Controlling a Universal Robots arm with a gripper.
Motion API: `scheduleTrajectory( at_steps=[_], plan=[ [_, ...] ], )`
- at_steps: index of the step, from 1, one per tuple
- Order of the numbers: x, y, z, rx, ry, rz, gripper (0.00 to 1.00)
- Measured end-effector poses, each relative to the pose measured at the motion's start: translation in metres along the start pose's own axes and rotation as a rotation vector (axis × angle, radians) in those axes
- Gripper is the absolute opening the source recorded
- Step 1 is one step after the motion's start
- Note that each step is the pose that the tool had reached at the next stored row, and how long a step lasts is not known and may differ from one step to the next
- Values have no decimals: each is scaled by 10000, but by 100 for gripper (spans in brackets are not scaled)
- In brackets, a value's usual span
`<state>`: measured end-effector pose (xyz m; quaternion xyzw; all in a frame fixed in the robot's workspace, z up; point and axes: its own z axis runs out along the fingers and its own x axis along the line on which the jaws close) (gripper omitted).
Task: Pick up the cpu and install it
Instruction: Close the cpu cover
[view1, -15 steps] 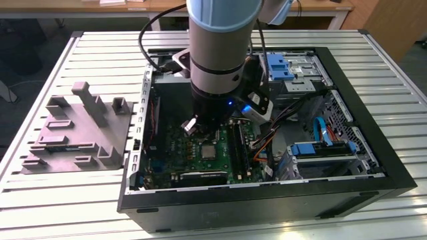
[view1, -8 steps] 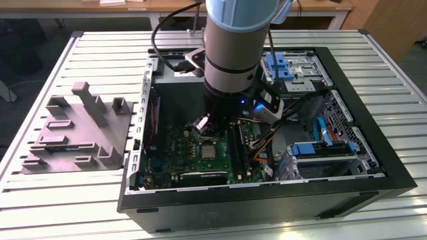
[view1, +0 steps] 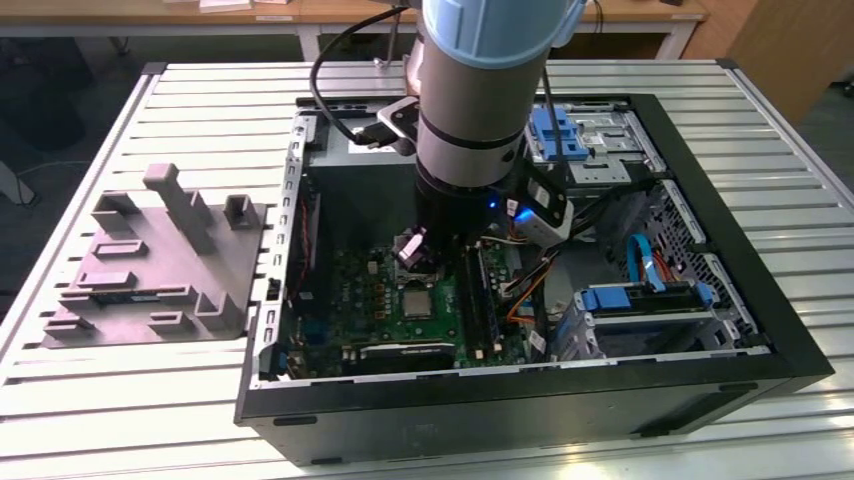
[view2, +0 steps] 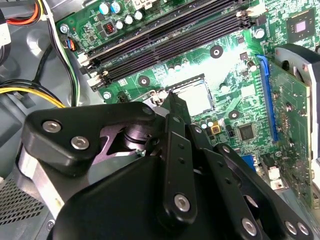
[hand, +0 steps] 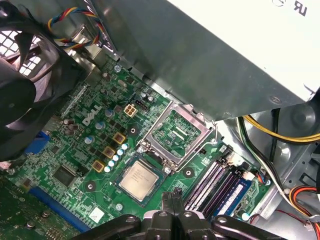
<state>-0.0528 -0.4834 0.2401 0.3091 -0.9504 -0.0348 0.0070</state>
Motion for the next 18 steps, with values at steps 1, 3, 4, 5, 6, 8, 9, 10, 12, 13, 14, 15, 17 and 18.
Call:
scheduleTrajectory(
  at_steps=[1, 3, 4, 5, 6, 8, 9, 10, 12, 13, 14, 15, 17, 18],
  plan=[
    [0, 0, 0, 2, 2, 0, 11],
    [0, 0, 0, 3, 2, 0, 11],
    [0, 0, 0, 3, 2, 0, 11],
    [0, 0, 0, 3, 2, 0, 11],
    [0, 0, 0, 3, 2, 0, 11],
    [0, 0, 0, 3, 3, 0, 11],
    [0, 0, 0, 3, 2, 0, 11],
    [0, 0, 0, 3, 2, 0, 11],
    [0, 0, -1, -15, -10, -1, 11],
    [0, 0, 0, -59, -42, -9, 11],
    [-1, 1, 1, -84, -60, -22, 11],
    [-3, 2, 3, -87, -58, -83, 11],
    [-2, 1, 11, -90, -32, -422, 11],
    [-2, 0, 15, -92, -16, -618, 11]
  ],
)
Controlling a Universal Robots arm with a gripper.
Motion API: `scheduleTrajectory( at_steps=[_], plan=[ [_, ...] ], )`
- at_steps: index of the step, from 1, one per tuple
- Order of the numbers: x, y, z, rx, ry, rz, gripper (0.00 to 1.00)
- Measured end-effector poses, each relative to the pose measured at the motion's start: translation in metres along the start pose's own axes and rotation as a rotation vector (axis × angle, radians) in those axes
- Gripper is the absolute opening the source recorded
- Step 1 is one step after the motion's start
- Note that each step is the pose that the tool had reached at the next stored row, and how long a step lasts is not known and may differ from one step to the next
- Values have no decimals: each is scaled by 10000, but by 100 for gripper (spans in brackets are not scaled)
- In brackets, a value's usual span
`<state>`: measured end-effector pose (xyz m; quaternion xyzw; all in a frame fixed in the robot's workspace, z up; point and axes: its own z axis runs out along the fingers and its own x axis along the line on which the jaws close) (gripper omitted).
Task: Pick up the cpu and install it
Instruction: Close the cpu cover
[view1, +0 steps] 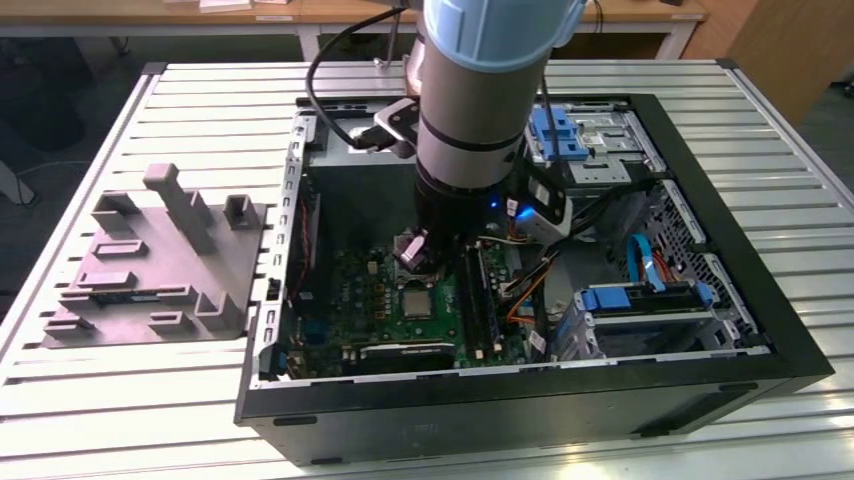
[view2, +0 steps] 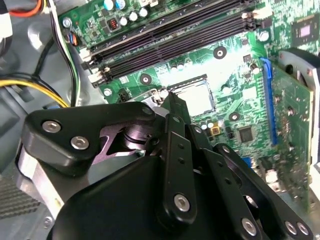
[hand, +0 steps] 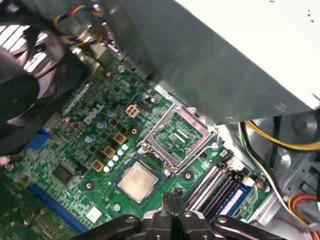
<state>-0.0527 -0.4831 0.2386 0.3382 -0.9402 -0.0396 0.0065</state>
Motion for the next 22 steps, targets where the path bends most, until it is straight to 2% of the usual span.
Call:
scheduleTrajectory(
  at_steps=[4, 9, 16, 19, 22],
  plan=[
    [-3, -5, 14, -9, 45, -562, 11],
    [-77, -32, 40, -133, -59, -626, 11],
    [-183, 18, 105, -246, -157, -646, 11],
    [-229, 17, 116, -379, -273, -654, 11],
    [-269, 5, 126, -615, -481, -671, 11]
  ],
)
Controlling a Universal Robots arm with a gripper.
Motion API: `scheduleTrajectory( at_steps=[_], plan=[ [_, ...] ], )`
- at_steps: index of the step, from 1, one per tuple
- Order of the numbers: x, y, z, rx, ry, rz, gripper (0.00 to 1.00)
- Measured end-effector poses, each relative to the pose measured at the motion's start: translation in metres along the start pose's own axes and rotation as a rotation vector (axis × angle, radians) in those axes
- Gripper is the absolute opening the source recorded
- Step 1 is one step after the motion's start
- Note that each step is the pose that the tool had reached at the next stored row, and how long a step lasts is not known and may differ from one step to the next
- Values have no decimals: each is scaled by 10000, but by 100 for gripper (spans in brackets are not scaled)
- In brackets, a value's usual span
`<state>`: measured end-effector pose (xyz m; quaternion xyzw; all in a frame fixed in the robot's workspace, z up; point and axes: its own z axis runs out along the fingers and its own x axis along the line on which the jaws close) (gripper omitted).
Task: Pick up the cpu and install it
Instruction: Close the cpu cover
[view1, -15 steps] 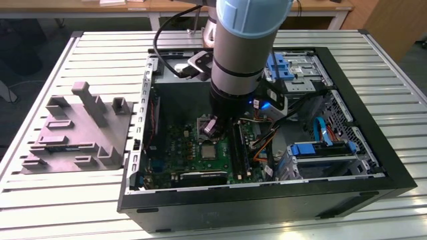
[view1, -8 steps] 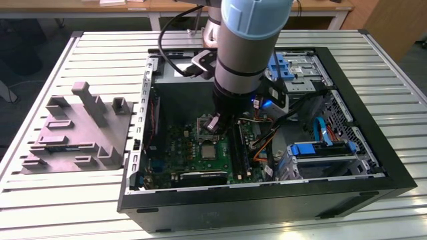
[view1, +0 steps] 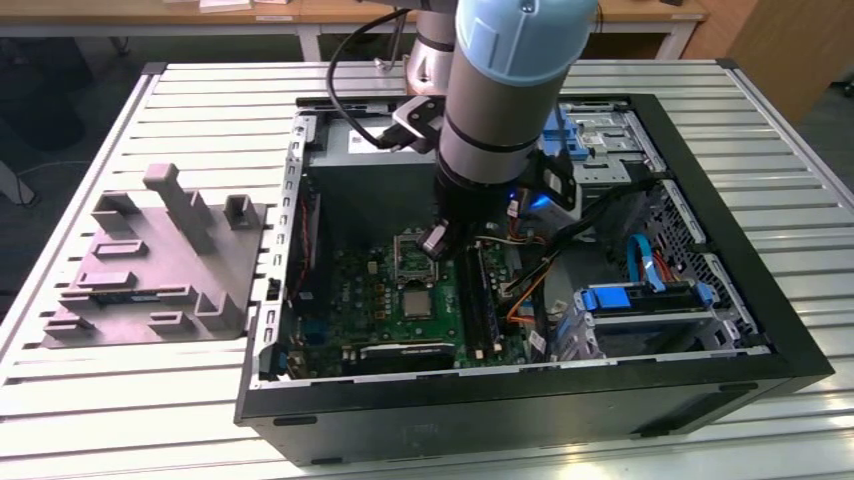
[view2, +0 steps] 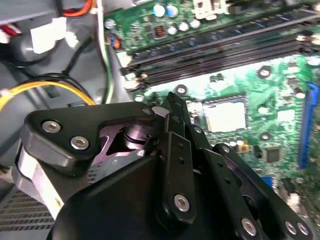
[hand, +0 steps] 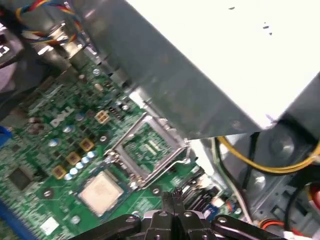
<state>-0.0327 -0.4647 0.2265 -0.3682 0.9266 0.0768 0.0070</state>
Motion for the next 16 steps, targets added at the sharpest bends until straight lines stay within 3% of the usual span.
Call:
scheduleTrajectory(
  at_steps=[2, 3, 16],
  plan=[
    [-12, -3, 6, -163, -152, -13, 11],
    [-13, -3, 8, -185, -174, -14, 11],
    [-12, -3, 10, -186, -173, -14, 11]
  ],
)
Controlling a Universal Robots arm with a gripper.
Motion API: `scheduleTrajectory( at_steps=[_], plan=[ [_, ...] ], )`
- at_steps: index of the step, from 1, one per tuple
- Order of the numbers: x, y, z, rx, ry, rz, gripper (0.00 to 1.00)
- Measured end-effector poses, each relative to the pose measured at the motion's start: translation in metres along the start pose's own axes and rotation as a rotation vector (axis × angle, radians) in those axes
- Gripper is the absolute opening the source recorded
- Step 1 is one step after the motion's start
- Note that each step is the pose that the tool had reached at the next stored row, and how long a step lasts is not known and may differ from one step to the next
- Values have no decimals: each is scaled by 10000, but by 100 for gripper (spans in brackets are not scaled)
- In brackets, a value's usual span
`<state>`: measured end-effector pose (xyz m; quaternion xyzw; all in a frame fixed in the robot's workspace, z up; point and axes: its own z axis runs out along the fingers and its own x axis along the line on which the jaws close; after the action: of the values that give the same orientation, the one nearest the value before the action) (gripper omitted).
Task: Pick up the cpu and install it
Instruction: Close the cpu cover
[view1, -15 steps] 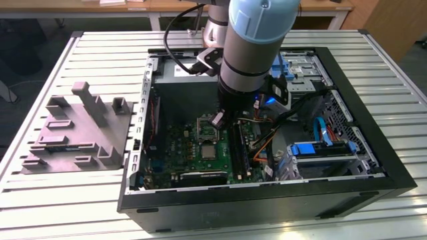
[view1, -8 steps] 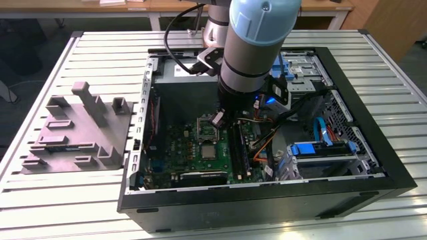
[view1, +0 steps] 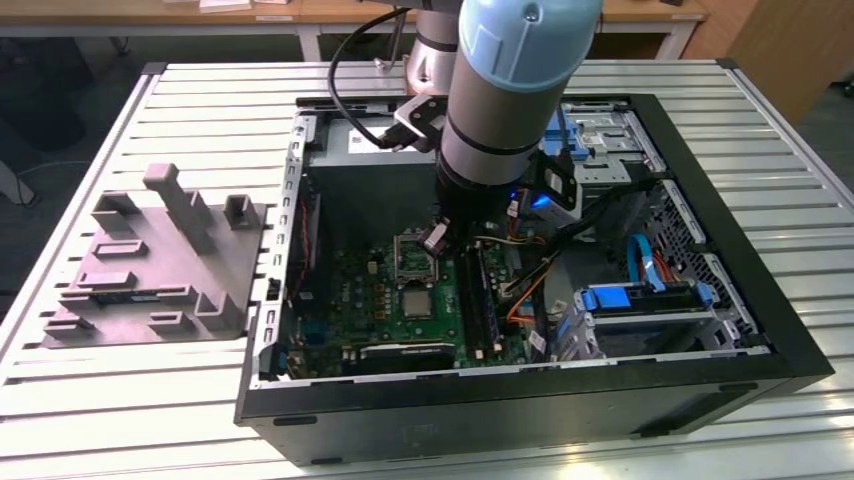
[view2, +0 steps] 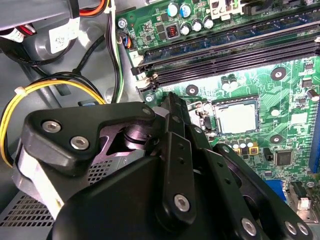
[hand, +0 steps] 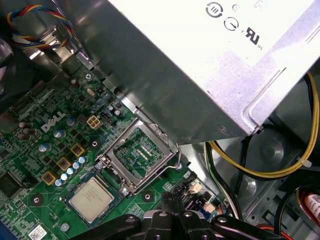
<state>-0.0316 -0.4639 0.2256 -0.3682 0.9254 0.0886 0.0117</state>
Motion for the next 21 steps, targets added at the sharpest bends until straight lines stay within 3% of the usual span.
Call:
scheduleTrajectory(
  at_steps=[3, 6, 7, 11, 21],
  plan=[
    [0, -1, 4, -35, -34, -3, 11],
    [1, -2, 14, -247, -232, -20, 11],
    [-1, -1, 20, -280, -262, -25, 11],
    [-5, -1, 35, -312, -212, -320, 11],
    [-76, 38, 78, -341, -174, -566, 11]
  ],
)
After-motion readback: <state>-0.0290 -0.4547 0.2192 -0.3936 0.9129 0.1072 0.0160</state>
